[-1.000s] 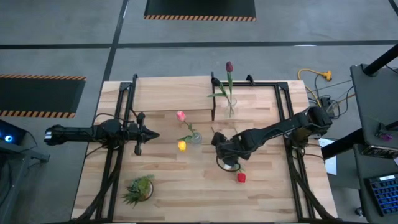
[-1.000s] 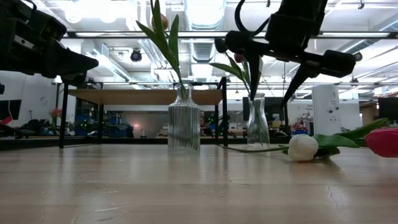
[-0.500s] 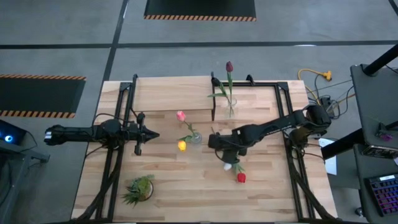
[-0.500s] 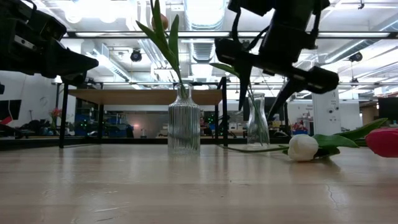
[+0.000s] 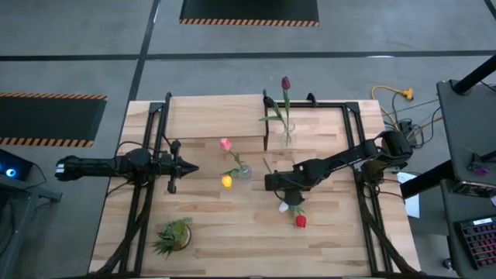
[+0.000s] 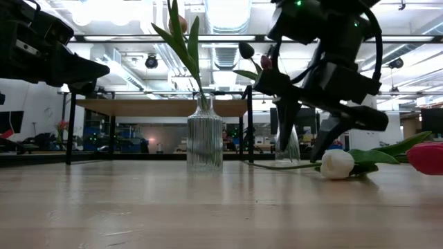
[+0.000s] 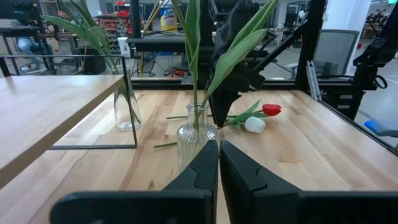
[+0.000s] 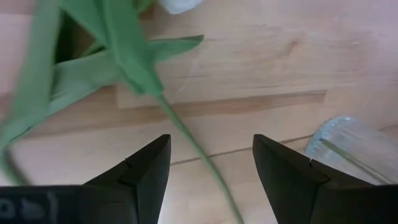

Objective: Pick and place flowers into a vace then onto a shelf
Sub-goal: Put the red tulip into the bottom transparent vase

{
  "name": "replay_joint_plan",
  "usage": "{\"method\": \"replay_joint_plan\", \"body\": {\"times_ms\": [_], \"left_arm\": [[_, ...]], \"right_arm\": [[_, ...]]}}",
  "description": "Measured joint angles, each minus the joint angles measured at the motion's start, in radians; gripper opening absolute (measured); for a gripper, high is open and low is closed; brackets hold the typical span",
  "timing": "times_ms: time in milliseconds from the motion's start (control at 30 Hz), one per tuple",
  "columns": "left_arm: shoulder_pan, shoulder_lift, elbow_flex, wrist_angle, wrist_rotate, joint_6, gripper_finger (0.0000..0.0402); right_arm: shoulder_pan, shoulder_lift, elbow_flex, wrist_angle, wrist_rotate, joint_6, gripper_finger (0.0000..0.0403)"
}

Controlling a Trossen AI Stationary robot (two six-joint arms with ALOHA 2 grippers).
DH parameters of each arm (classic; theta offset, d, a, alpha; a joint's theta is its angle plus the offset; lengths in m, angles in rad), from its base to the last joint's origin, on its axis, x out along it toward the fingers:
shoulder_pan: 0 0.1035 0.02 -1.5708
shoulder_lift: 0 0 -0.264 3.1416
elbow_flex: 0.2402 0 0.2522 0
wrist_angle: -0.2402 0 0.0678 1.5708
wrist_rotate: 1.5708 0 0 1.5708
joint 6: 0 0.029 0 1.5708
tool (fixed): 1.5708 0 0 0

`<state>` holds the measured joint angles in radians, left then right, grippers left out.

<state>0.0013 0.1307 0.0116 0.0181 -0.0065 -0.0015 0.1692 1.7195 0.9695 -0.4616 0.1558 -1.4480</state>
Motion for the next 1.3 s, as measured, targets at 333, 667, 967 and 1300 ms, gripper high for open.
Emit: {"method": "replay_joint_plan", "body": {"times_ms": [333, 667, 967, 1300], "left_arm": [[0.000, 0.000, 0.000, 0.000, 0.000, 0.000, 0.0000], [0.000, 0.000, 0.000, 0.000, 0.000, 0.000, 0.0000], [0.000, 0.000, 0.000, 0.000, -0.001, 0.000, 0.0000], [0.000, 0.000, 0.000, 0.000, 0.000, 0.000, 0.0000]], "right_arm": [[0.000, 0.020, -0.043, 0.109, -0.030, -0.004, 0.0219], [0.002, 0.105, 0.001, 0.089, -0.026, -0.003, 0.0219], [-0.001, 0.113, 0.022, 0.081, -0.059, 0.001, 0.0193], [0.000, 0.129, 0.021, 0.046, -0.060, 0.008, 0.0086]]}}
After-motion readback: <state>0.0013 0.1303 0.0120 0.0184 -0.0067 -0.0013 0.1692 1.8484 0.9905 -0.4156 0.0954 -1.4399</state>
